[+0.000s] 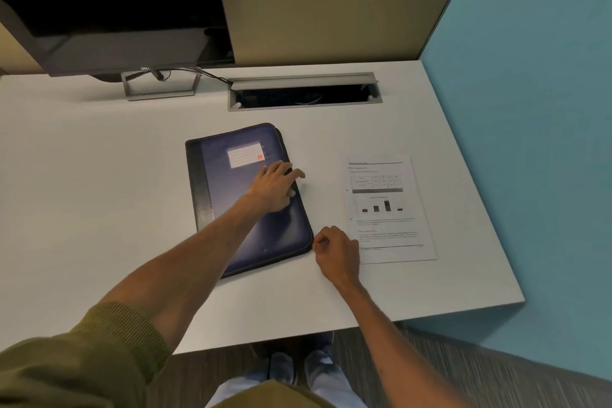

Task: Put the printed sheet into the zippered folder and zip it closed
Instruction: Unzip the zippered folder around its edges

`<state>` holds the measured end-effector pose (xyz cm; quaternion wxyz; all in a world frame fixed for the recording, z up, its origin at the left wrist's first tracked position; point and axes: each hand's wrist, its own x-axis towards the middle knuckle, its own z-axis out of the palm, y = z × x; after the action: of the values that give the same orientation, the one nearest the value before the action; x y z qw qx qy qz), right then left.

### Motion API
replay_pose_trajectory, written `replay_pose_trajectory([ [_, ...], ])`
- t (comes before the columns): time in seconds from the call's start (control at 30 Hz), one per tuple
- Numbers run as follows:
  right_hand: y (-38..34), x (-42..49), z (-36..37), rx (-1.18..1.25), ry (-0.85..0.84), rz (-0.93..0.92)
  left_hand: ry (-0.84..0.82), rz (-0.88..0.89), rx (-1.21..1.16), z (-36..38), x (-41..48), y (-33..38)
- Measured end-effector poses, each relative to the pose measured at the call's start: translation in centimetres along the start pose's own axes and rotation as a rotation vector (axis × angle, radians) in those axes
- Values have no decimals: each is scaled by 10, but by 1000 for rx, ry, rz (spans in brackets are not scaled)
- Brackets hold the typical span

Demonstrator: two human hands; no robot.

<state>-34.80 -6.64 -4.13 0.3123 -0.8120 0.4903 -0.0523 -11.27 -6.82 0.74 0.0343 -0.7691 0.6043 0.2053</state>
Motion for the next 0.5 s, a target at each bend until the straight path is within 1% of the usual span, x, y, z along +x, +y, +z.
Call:
replay_pose_trajectory([
  [0.07, -4, 4, 0, -17, 22, 30, -74, 91, 12, 7, -11, 1],
  [0.17, -8, 6, 2, 3, 73, 73, -154, 246, 134, 21, -24, 7],
  [0.23, -10, 3, 6, 42, 95, 96, -179, 310, 199, 25, -25, 11],
  [0.37, -15, -17, 20, 92, 175, 169, -183, 329, 156, 18, -21, 17],
  [0.5, -27, -39, 40, 140, 214, 178, -176, 340, 131, 14, -18, 18],
])
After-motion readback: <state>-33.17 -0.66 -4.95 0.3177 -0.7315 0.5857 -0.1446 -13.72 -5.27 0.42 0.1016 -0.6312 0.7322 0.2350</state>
